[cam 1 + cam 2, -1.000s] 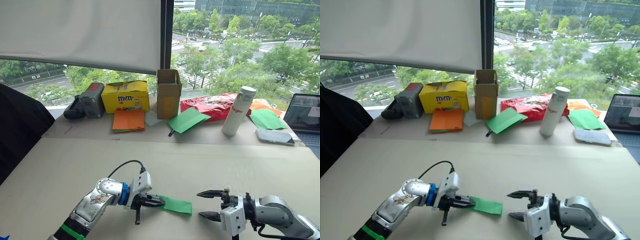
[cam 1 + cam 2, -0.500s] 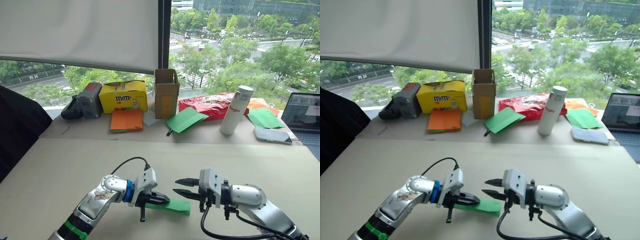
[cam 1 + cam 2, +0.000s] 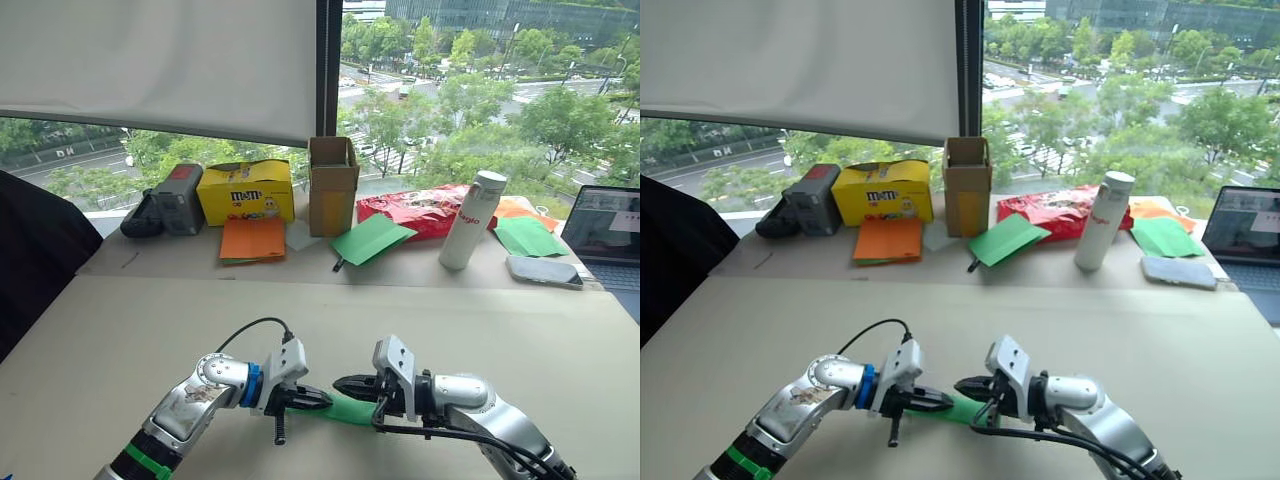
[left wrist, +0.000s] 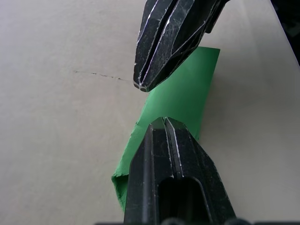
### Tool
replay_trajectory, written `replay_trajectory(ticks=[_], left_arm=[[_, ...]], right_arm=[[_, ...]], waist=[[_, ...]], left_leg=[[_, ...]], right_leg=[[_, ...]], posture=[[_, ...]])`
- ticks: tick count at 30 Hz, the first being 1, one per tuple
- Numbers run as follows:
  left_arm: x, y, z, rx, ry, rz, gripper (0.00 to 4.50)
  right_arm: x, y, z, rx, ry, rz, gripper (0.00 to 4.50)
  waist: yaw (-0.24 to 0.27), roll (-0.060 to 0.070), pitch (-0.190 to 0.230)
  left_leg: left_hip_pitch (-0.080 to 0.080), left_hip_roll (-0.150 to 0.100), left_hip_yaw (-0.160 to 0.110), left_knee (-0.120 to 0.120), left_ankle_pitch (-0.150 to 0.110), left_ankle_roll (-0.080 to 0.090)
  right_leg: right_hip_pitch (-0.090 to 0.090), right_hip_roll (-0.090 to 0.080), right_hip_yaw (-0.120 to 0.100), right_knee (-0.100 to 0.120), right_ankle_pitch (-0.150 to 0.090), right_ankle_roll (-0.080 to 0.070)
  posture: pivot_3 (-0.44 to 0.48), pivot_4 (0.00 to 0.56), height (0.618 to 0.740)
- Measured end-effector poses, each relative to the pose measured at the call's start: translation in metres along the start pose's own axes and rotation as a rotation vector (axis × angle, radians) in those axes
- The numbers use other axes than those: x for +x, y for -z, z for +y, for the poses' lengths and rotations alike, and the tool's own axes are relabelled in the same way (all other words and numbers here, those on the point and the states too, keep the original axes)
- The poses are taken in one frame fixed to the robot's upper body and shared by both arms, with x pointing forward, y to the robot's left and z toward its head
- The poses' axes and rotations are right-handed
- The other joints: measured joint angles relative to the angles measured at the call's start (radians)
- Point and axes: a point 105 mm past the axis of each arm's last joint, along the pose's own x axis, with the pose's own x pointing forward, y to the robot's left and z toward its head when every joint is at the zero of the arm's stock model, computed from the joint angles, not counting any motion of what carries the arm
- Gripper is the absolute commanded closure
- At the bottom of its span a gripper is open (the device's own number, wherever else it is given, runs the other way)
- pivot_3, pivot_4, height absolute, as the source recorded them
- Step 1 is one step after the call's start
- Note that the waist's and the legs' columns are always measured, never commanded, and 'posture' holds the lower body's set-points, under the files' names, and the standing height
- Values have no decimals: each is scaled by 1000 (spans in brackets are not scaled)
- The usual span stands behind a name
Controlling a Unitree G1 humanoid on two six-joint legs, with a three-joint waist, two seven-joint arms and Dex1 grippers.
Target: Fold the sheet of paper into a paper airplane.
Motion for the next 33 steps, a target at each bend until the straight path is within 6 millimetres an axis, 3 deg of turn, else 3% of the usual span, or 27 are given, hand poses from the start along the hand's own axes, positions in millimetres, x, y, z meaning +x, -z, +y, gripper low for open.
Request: replay_trajectory(ticks=[15,33], left_arm=[[-2,9,3,17,-13,-49,4500],[0,14,9,40,-4,-79,4500]], right_arm=[[-2,20,-4,14,28,76,4485],[-53,37,-3,-25,120,77,4485]], waist=[[1,1,-1],[2,0,-1]], left_leg=[[1,0,0,0,0,0],[1,-1,2,0,0,0]], right_leg=[[1,0,0,0,0,0],[1,0,0,0,0,1]], posture=[[0,150,740],[0,150,740]])
